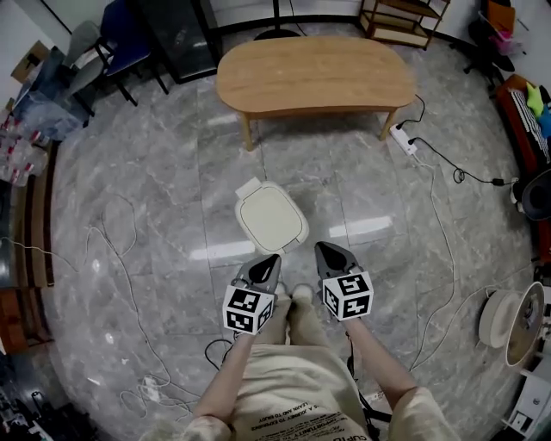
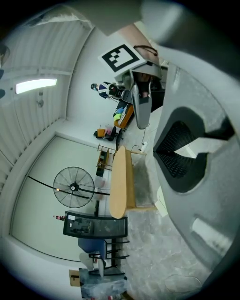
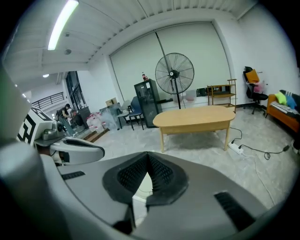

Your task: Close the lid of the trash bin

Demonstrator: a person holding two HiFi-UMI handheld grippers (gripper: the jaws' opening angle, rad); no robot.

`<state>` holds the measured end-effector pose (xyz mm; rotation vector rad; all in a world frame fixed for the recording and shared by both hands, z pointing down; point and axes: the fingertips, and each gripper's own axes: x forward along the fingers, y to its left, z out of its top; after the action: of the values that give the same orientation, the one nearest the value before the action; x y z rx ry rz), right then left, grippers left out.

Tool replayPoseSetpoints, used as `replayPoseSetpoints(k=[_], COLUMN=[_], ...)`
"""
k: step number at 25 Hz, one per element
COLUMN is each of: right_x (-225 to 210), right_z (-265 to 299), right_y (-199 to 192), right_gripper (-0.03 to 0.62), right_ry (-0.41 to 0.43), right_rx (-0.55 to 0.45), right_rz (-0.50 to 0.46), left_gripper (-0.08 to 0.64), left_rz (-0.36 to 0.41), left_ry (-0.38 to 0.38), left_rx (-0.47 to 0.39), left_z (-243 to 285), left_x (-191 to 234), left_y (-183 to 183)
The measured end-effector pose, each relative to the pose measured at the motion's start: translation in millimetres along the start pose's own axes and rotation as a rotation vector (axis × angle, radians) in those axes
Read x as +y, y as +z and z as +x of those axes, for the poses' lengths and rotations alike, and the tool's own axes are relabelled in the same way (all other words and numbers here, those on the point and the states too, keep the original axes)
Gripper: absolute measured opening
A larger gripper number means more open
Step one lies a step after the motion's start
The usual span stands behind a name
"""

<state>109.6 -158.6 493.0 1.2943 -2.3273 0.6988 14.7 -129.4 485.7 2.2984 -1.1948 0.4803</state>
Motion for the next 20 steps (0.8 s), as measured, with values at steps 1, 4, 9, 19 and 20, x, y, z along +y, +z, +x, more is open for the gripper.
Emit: replayPoseSetpoints(k=[1,4,9,19,20], right_x=[2,11,21,50,52], right_z=[-3,-13,-39,-77,-81], right_y=[7,31,68,144,149], right_gripper=[0.005,0.005,0.005,0.005,0.005], right_ry=[0.01,0.047,0.075,0.128,0.131], right_rx=[-0.01,-0.046,-0.133,-0.344,-0.361], right_rz=[-0.012,-0.07,-0.087,-0.139,-0.14], left_gripper=[0.023,0.023,0.023,0.023,0.023], left_rz=[0.006,0.041,0.079,0.154,0.156], left_ry=[-0.001,0.003,0.018,0.07,0.073], left_rx=[-0.013,-0.06,-0.149,-0.288,-0.3], left_z=[-5,-20,-46,-90,-94], left_x=[-1,1,2,18,19], left_y=[6,30,70,130,134])
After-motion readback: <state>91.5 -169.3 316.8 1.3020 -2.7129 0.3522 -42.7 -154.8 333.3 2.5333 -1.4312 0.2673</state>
